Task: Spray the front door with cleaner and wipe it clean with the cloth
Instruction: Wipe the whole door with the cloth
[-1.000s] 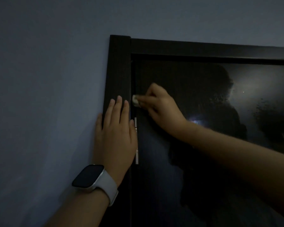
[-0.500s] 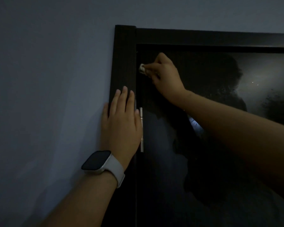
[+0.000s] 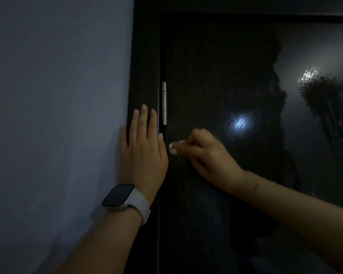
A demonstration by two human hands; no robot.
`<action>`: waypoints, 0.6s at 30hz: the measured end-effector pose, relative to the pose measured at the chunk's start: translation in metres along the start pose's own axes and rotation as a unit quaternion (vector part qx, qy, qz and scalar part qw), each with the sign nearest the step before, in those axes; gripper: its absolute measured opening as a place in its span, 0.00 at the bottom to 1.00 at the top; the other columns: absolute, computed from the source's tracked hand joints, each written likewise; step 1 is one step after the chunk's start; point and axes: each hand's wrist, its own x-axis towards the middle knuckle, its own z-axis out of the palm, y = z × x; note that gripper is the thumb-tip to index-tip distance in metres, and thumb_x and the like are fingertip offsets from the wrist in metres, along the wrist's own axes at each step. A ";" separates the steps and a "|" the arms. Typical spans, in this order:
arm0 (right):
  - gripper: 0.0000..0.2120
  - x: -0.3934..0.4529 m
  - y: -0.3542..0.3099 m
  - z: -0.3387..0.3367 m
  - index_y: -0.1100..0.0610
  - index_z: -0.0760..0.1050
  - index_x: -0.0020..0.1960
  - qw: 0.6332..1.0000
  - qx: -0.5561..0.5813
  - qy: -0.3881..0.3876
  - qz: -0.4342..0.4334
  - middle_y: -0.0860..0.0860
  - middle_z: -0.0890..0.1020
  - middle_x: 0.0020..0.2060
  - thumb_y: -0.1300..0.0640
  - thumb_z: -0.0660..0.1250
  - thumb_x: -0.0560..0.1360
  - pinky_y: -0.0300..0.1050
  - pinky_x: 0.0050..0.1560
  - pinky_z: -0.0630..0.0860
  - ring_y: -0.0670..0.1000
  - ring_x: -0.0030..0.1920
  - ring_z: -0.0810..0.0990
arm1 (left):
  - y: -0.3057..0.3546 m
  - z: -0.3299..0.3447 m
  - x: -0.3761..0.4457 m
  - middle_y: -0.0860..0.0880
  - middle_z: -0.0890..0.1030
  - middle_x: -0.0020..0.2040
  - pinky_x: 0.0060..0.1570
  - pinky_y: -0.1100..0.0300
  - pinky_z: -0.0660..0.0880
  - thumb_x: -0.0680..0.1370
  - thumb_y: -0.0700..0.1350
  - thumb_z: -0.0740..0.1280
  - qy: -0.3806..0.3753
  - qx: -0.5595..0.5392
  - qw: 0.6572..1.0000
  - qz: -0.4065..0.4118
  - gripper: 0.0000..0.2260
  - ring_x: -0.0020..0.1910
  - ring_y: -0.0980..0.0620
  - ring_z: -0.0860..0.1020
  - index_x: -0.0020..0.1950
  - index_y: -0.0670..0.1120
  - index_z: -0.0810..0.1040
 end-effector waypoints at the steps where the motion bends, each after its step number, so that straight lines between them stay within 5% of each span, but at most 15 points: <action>1: 0.19 0.013 0.007 -0.001 0.57 0.81 0.56 0.999 -0.007 0.027 0.018 0.50 0.71 0.44 0.49 0.55 0.81 0.43 0.41 0.71 0.46 0.44 0.69 | 0.000 -0.001 -0.001 0.44 0.59 0.78 0.73 0.41 0.58 0.81 0.50 0.48 -0.001 -0.002 1.000 0.001 0.24 0.77 0.45 0.56 0.77 0.44 0.59; 4: 0.18 0.067 0.038 -0.003 0.58 0.81 0.56 0.989 -0.030 0.113 0.091 0.50 0.70 0.44 0.50 0.57 0.80 0.44 0.42 0.72 0.47 0.43 0.69 | -0.001 0.000 -0.001 0.44 0.59 0.78 0.74 0.43 0.57 0.81 0.50 0.48 0.006 -0.014 1.000 0.002 0.24 0.77 0.46 0.56 0.77 0.45 0.60; 10: 0.13 0.089 0.042 0.003 0.60 0.80 0.57 0.980 -0.043 0.142 0.134 0.51 0.71 0.47 0.56 0.62 0.79 0.44 0.46 0.74 0.48 0.45 0.70 | -0.002 0.002 -0.002 0.44 0.60 0.78 0.73 0.43 0.58 0.82 0.49 0.48 0.011 -0.019 1.000 0.005 0.24 0.77 0.46 0.57 0.77 0.44 0.60; 18: 0.14 -0.058 -0.056 0.015 0.58 0.79 0.60 0.997 0.041 -0.015 0.067 0.53 0.73 0.47 0.55 0.60 0.80 0.44 0.42 0.72 0.49 0.45 0.71 | -0.001 -0.006 -0.035 0.44 0.56 0.79 0.74 0.41 0.54 0.82 0.49 0.49 -0.034 -0.006 0.999 0.000 0.24 0.78 0.46 0.53 0.78 0.44 0.57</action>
